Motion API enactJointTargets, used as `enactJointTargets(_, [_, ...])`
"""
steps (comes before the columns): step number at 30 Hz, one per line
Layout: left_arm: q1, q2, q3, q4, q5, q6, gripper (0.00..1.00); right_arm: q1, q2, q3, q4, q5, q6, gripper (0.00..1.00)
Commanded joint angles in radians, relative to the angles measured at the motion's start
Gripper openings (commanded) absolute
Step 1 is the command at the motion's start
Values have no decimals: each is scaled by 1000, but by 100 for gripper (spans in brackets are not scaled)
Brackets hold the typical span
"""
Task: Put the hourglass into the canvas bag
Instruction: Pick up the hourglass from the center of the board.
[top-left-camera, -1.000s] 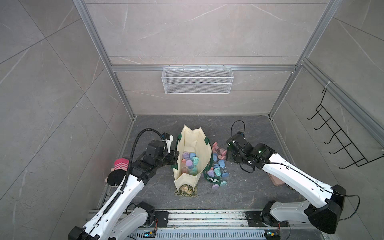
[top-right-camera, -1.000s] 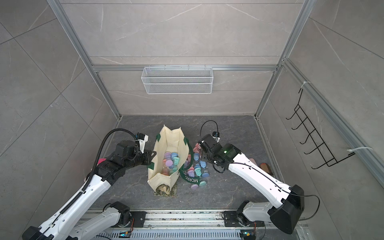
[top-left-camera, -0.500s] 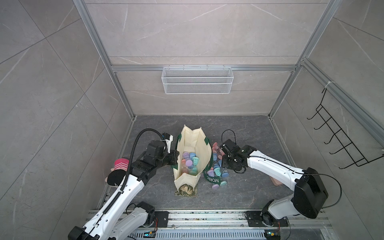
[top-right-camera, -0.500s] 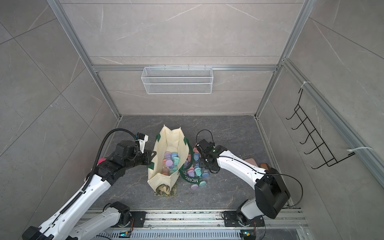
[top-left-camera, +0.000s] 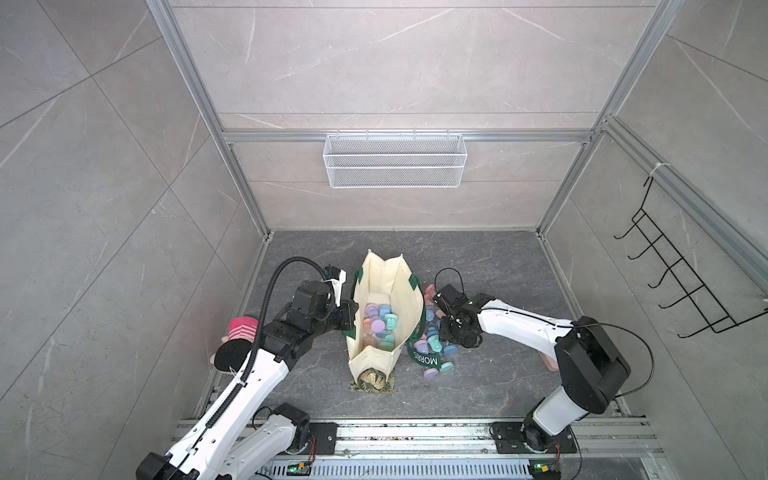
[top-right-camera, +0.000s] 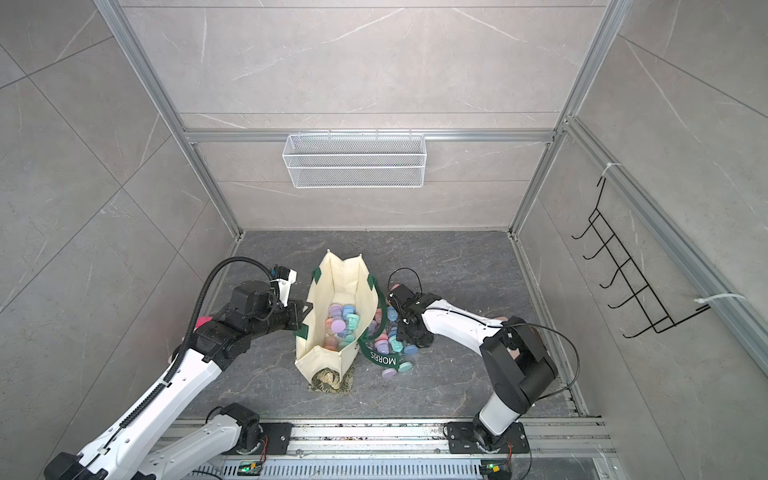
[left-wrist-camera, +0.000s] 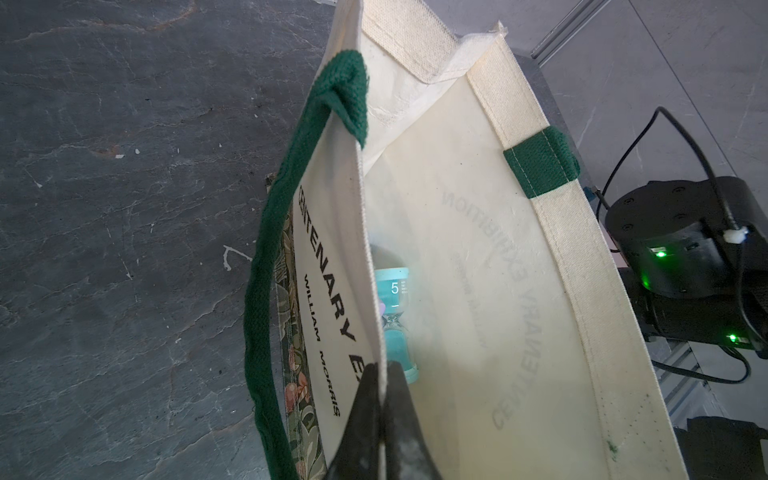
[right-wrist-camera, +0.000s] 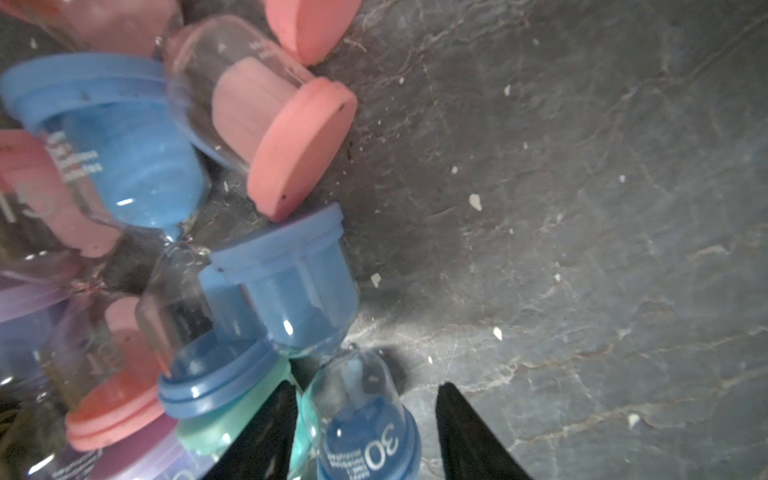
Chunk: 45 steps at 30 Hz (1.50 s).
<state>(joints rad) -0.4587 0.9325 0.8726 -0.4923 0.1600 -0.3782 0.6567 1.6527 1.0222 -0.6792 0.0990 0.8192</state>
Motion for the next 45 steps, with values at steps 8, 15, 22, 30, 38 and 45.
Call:
enactJointTargets(8, [-5, -23, 1, 30, 20, 11, 0, -8, 45, -51, 31, -3, 20, 52])
enactJointTargets(15, [-3, -24, 1, 30, 18, 12, 0, -14, 66, -78, 50, -10, 28, 49])
enactJointTargets(22, [-4, -26, 1, 30, 15, 11, 0, -15, 56, -83, 47, -14, 20, 38])
enactJointTargets(30, [-4, -26, 1, 31, 16, 10, 0, -15, 16, -85, 29, -16, 16, 14])
enactJointTargets(38, [-5, -25, 0, 29, 16, 11, 0, -13, -112, -82, 7, -5, 23, 0])
enactJointTargets(45, [-4, -24, 3, 31, 15, 12, 0, -13, -263, 2, -93, 33, 26, 0])
